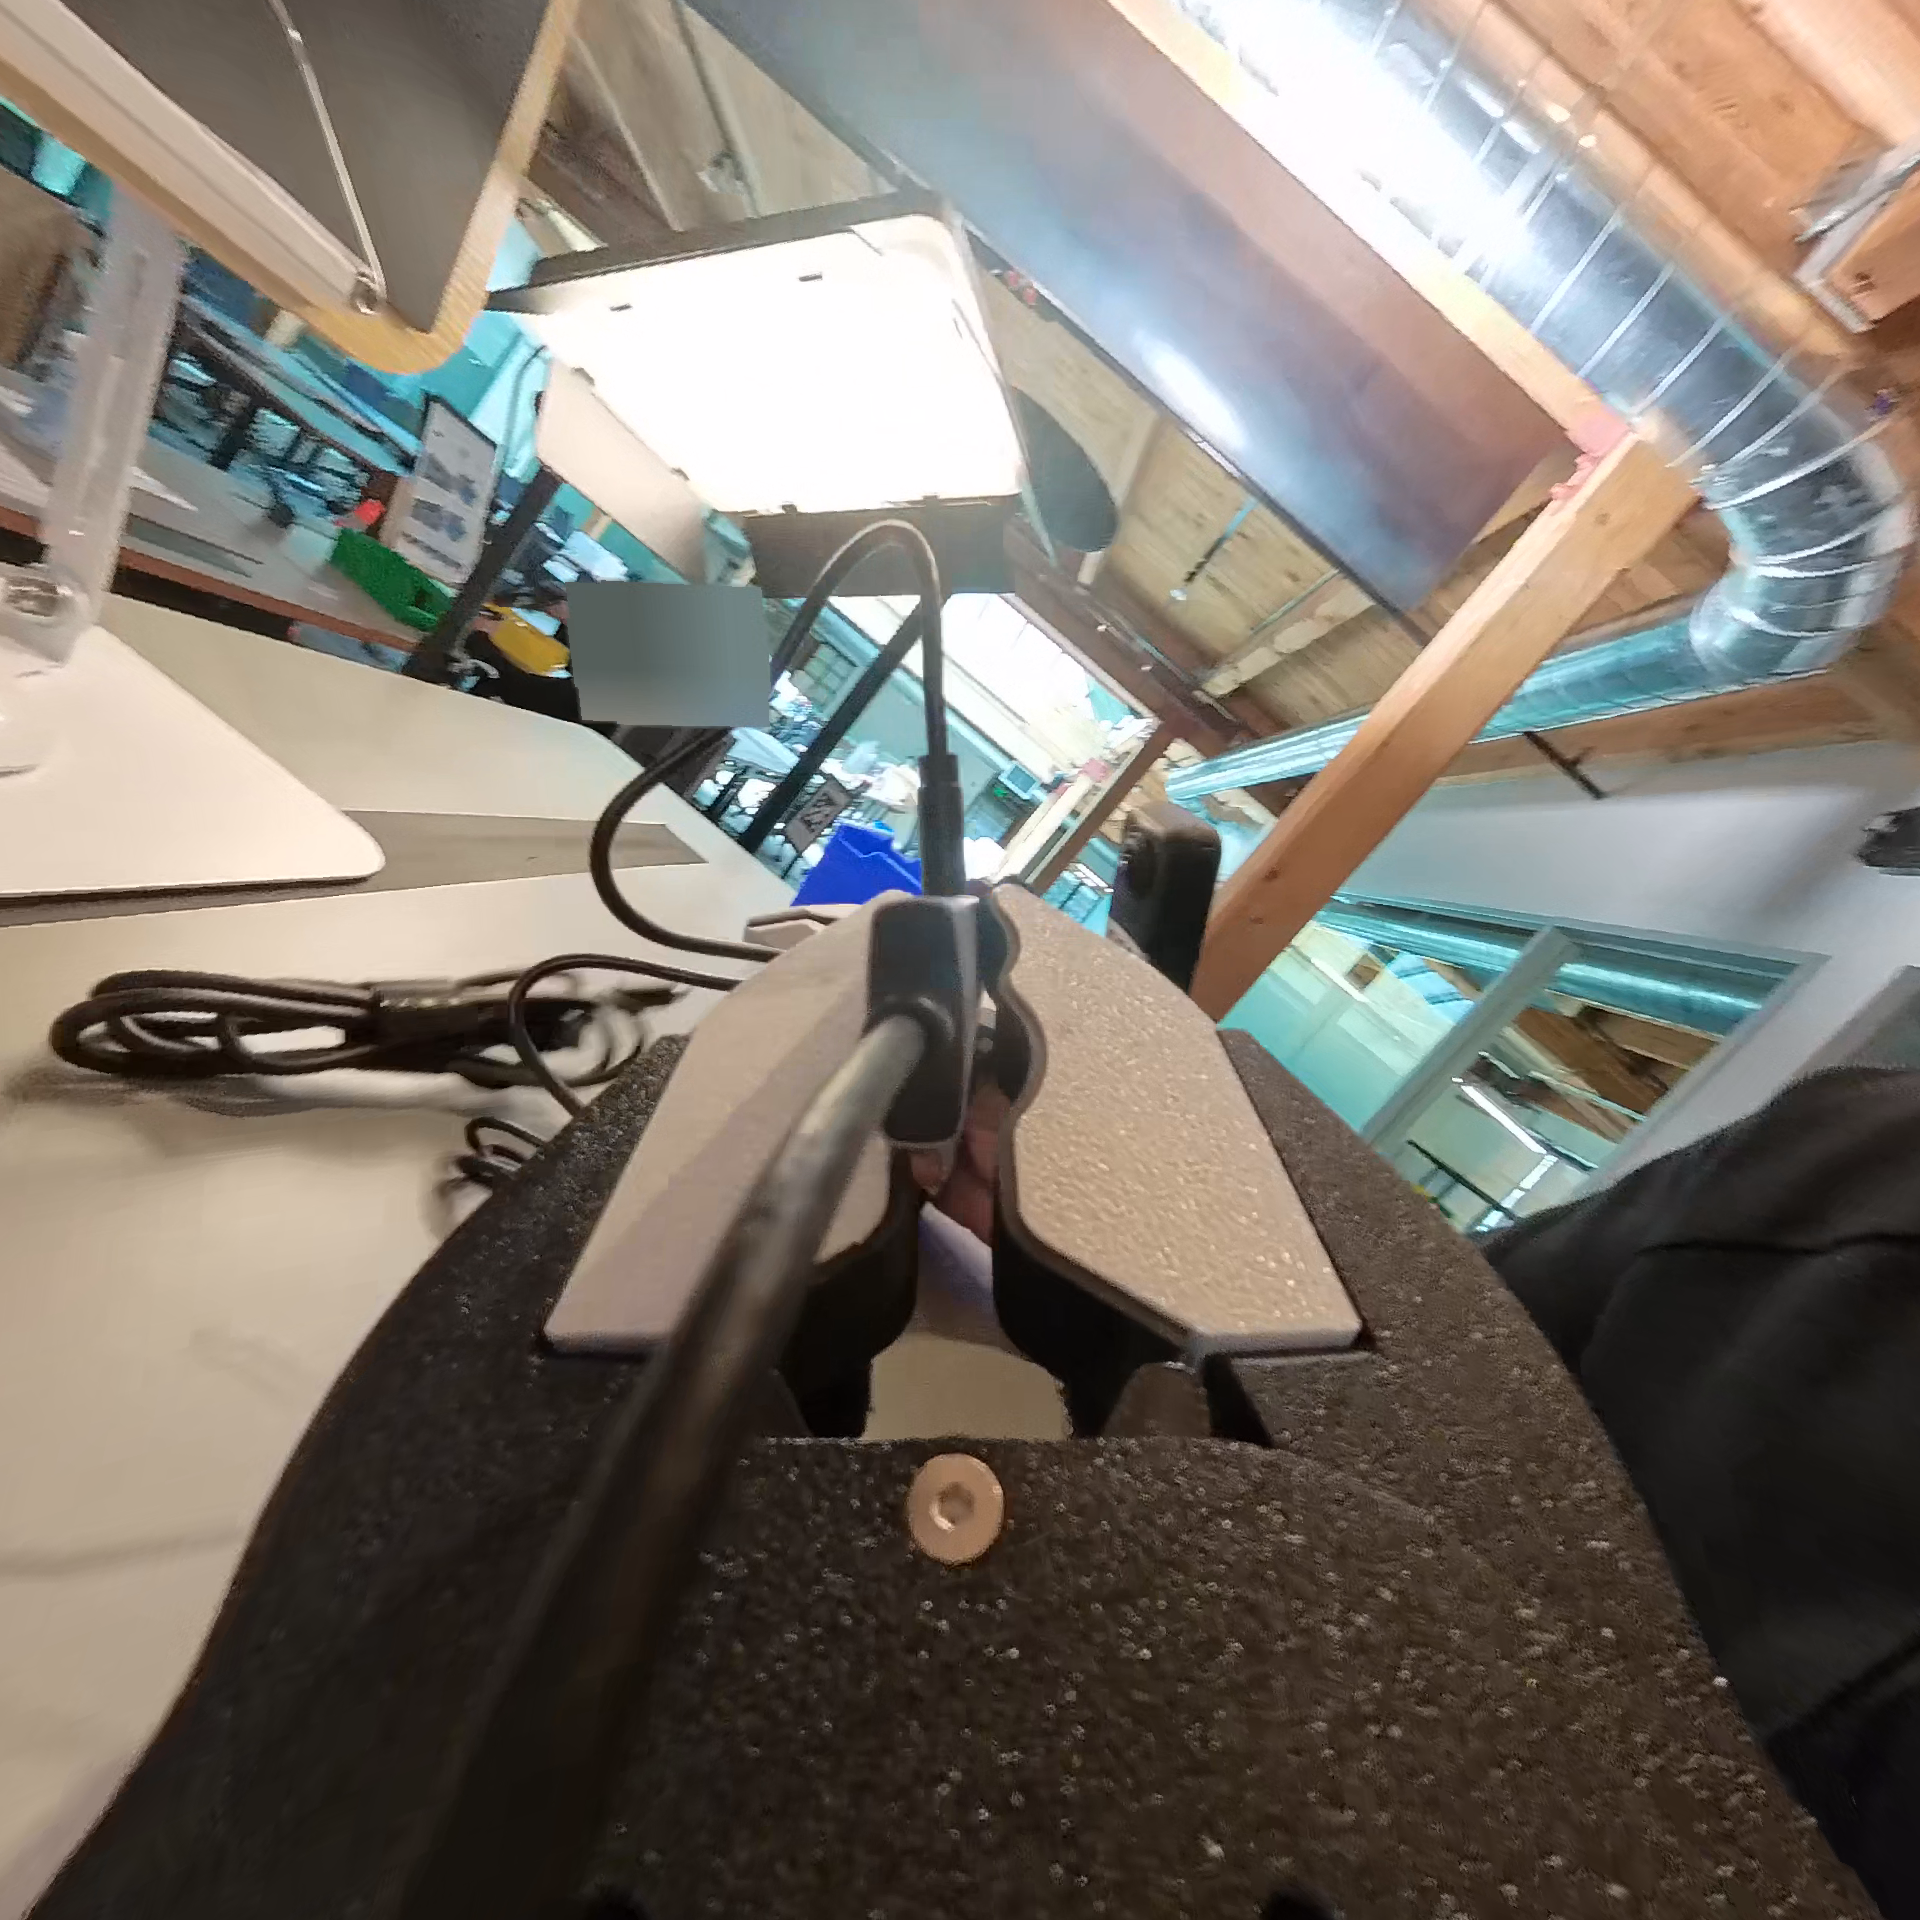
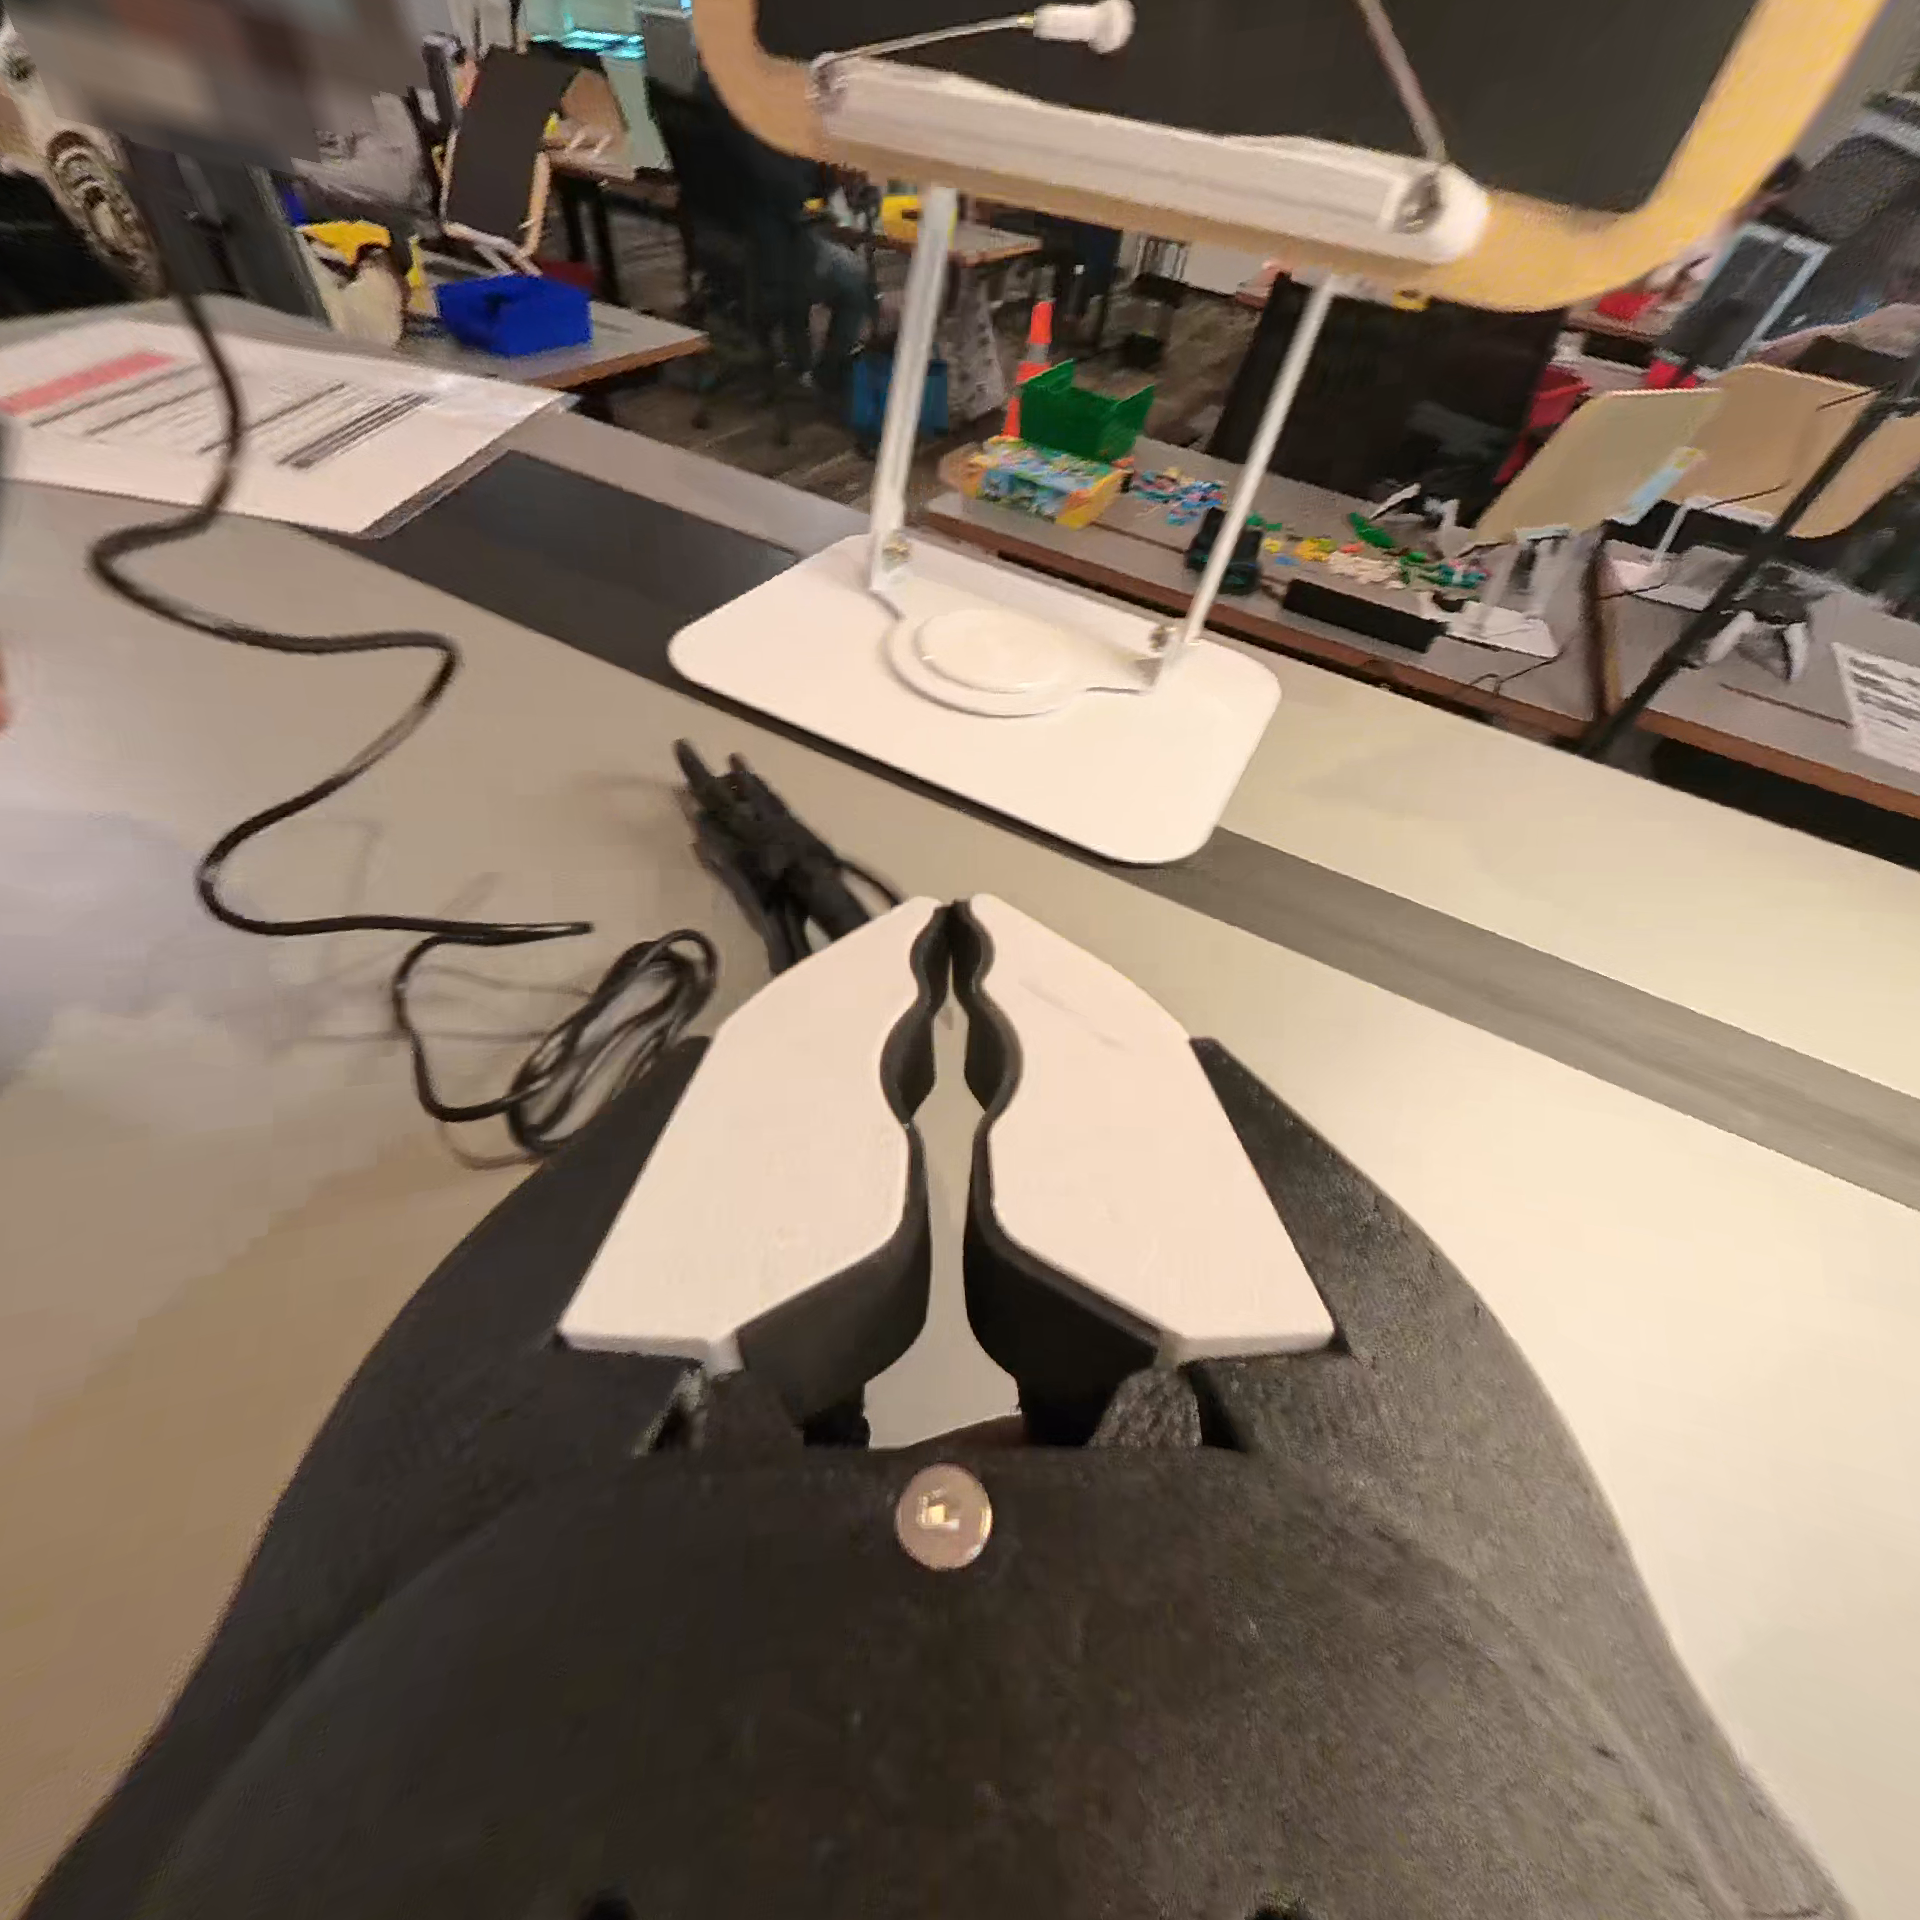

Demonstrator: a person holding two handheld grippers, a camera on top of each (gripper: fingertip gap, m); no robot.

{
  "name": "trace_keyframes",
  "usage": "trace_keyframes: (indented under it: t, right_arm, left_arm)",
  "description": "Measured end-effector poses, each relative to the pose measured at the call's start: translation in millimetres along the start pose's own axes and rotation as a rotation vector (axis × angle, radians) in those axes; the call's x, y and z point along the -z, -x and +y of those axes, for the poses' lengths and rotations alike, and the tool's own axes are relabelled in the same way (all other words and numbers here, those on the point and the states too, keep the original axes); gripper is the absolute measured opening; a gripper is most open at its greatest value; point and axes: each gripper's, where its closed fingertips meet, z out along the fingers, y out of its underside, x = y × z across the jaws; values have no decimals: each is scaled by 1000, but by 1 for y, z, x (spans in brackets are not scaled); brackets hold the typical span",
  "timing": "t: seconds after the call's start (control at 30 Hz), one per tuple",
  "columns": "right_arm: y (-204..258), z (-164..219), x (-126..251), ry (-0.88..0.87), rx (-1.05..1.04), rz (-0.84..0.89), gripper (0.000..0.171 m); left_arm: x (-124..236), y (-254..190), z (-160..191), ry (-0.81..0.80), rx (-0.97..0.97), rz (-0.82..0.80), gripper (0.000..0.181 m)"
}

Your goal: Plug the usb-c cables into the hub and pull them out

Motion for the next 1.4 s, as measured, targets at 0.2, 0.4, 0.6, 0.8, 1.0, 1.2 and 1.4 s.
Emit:
trace_keyframes:
  t: [0.2, 0.4, 0.6, 0.8, 1.0, 1.2, 1.4]
  right_arm:
    - [-13, -5, 11, -32, 107, -5, 0]
    - [-16, 28, 1, 138, 142, -87, 12]
    - [-20, 47, -18, 296, 103, -176, 34]
    - [-27, 55, -62, 419, 172, -211, 51]
    - [-34, 60, -72, 471, 149, -193, 11]
    - [-21, 66, -39, 467, 173, -104, 8]
    - [19, 80, 20, 493, 90, -49, 9]
  left_arm:
    - [-2, 7, 9, 62, -14, -52, 10]
    - [-2, 40, 32, 175, 11, -247, 10]
    - [-3, 49, 40, 197, 66, -283, 10]
    - [-3, 50, 42, 206, 71, -288, 10]
    - [-5, 52, 45, 225, 63, -296, 10]
    - [-5, 53, 45, 227, 50, -310, 10]
    - [-4, 54, 45, 222, 41, -322, 10]
